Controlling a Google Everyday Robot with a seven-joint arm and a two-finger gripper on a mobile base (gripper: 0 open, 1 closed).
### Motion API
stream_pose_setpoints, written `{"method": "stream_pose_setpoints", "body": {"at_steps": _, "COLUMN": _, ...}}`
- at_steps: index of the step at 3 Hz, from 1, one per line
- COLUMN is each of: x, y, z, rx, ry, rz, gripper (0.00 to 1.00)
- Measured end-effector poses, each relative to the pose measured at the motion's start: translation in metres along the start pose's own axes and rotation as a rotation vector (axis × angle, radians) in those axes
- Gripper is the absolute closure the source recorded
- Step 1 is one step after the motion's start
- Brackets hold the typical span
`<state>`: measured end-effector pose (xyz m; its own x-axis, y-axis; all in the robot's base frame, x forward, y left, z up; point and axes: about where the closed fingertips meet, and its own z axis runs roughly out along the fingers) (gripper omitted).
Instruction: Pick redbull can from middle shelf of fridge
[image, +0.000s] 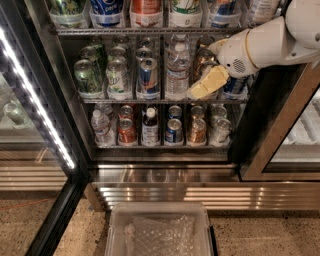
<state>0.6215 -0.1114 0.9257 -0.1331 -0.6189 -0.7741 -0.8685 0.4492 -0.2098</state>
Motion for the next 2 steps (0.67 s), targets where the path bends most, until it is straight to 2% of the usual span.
{"method": "stream_pose_setpoints", "body": {"at_steps": 1, "x": 0.0, "y": 0.0001, "z": 0.0, "rx": 0.0, "ry": 0.0, "rz": 0.0, "gripper": 0.17}}
{"method": "stream_pose_setpoints", "body": {"at_steps": 2, "x": -0.0047, "y": 0.008, "z": -0.0082, "rx": 0.0, "ry": 0.047, "rz": -0.04, "gripper": 0.14}}
